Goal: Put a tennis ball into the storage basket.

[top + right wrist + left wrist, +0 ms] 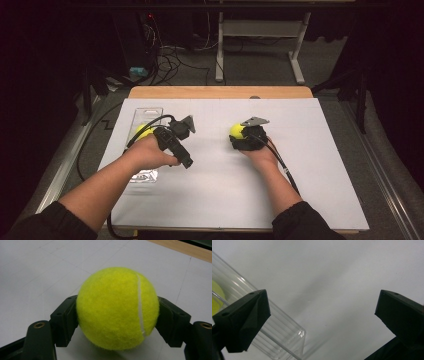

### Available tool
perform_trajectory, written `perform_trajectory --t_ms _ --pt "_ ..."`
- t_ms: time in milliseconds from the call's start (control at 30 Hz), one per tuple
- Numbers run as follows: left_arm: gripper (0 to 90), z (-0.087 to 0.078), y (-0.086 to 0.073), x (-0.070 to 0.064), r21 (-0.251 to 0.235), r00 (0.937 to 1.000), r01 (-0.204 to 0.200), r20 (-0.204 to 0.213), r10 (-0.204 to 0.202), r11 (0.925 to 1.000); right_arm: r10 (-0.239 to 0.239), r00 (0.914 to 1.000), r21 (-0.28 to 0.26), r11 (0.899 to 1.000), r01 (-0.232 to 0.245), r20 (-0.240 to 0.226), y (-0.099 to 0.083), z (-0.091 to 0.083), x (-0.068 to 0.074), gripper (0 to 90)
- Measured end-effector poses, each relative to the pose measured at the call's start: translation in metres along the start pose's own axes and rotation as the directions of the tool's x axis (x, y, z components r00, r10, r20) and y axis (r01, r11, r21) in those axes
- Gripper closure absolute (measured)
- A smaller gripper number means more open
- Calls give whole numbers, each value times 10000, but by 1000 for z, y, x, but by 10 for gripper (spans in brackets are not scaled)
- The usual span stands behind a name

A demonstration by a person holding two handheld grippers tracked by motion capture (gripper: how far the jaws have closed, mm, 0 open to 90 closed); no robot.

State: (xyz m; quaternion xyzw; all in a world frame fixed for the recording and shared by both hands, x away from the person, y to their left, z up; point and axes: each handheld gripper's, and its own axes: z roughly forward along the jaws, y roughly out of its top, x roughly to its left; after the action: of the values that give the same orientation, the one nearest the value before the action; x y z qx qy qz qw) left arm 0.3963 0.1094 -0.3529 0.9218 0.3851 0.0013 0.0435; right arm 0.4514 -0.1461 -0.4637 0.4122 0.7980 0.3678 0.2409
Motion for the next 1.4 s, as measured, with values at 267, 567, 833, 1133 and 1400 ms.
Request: perform_trajectory --t_ms 267,567,833,1133,1400 --pt "7 0 0 0 -23 10000 51 -25 -51 10000 -110 9998 -637 9979 98 -183 -1 -19 5 274" --pt "7 0 0 1 -12 9999 101 -54 -101 9999 -284 9989 -1139 9932 238 -384 -15 -49 10 275" --pt "8 -1 6 -1 -38 9997 -74 218 75 10000 -239 9977 -1671 9858 131 -631 -35 -79 17 275" --pt "8 -2 7 -1 -105 9998 -8 211 11 9999 -80 9980 -2063 9785 -50 -622 -55 -103 13 276" --pt "8 -3 12 -10 -226 9997 -85 205 90 9997 -590 9917 -2118 9767 337 -1144 -65 -106 32 275"
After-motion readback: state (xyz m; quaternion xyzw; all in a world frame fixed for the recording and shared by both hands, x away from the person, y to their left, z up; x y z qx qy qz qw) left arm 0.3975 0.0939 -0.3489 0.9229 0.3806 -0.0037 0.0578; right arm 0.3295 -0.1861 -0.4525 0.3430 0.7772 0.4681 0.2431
